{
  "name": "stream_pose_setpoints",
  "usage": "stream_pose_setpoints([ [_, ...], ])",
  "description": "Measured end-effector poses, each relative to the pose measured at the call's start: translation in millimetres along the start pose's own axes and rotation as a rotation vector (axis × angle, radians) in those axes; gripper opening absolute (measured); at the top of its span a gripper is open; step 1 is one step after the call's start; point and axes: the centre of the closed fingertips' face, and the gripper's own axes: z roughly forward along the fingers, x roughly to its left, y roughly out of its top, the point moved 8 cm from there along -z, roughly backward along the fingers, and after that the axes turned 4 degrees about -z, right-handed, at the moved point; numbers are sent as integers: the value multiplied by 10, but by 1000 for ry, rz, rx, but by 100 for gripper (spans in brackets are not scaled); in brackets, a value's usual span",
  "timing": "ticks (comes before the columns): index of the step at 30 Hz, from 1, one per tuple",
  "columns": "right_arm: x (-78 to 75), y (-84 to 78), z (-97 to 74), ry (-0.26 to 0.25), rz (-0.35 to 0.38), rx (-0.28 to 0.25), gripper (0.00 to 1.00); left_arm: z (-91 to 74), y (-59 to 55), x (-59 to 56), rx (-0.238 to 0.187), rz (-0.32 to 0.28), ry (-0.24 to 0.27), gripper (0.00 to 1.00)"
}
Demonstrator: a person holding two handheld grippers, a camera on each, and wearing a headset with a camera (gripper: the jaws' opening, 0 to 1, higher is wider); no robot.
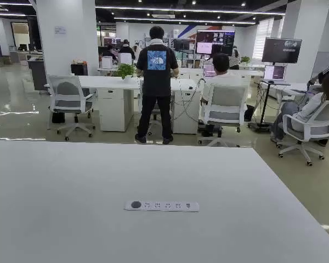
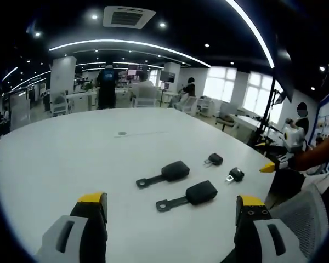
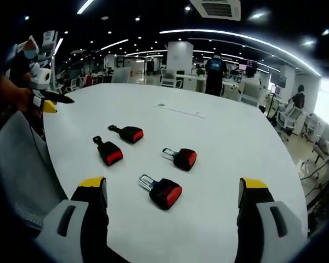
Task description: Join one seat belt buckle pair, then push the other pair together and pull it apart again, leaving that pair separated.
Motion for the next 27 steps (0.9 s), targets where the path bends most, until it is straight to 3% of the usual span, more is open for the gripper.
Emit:
stream_pose_setpoints([
  [11, 24, 43, 13, -18, 30, -13, 99, -5, 1, 4, 1, -3, 3, 100],
  [27, 28, 10, 11, -6, 36, 1, 99, 14, -11, 9, 1, -12, 4, 100],
])
